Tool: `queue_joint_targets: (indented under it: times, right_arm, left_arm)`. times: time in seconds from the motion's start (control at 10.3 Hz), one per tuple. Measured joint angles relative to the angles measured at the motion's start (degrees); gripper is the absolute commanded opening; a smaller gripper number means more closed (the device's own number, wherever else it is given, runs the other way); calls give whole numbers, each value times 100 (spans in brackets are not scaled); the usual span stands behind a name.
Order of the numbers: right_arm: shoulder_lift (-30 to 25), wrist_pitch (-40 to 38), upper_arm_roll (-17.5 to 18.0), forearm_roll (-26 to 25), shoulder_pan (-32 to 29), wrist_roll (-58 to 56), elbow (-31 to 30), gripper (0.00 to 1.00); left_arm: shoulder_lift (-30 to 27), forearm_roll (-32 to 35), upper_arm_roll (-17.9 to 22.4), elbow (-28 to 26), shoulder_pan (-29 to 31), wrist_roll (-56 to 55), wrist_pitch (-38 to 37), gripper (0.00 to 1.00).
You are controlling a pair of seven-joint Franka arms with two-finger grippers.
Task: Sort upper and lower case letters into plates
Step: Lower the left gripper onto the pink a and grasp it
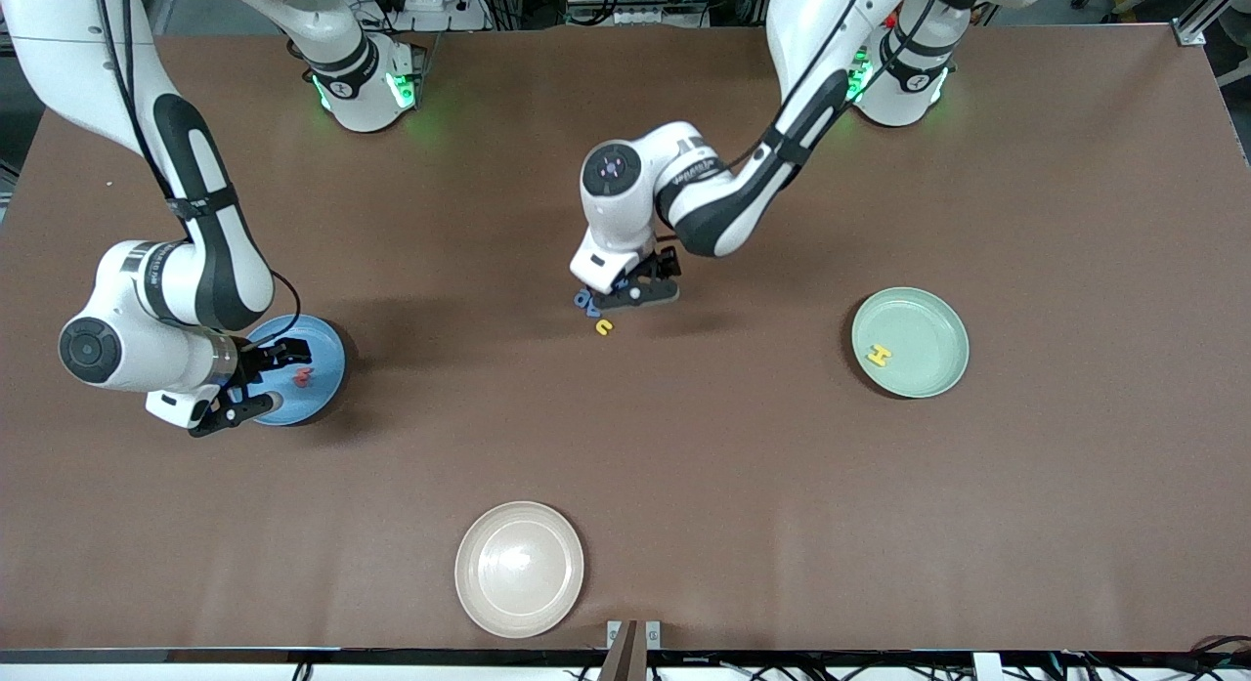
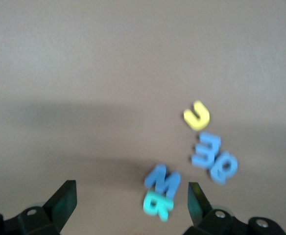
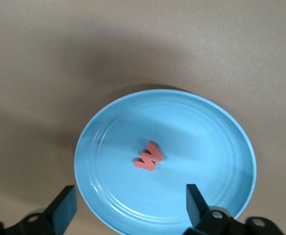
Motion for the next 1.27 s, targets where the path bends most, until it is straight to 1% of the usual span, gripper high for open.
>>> queue_joint_targets:
  times: [0.1,0.19,0.39,0.49,0.68,0.97,1.07,1.17,1.27]
  right_arm:
    - [-34,1,58,0,8,0,6,100]
    - [-50,1,116,1,25,0,13,100]
    - [-52,49,171,1,33,4,20,100]
    - [-50,120,170,1,30,4,19,100]
    - [-41,203,160,1,10,4,19,100]
    - [-38,215,156,1,7,4,18,100]
    - [-37,216,156,1,5,4,18,100]
    - [-36,218,155,1,1,4,18,100]
    - [-35,218,154,1,-1,4,18,100]
  left_arm:
    - [-214,4,-73,-396,-30,0,260,100]
    - [-351,4,-123,-838,-40,-31,763,100]
    - [-382,4,-140,-1602,-58,-372,1806,100]
    - [-374,4,-143,-1808,-89,-510,1999,100]
    - [-369,5,-148,-1956,-199,-622,2033,100]
    - [-264,5,-148,-1977,-301,-932,2033,100]
    - [-210,5,-145,-1976,-321,-965,2033,95]
    - [-151,5,-133,-1973,-322,-975,2037,84]
    - [-109,5,-114,-1960,-318,-977,2054,70]
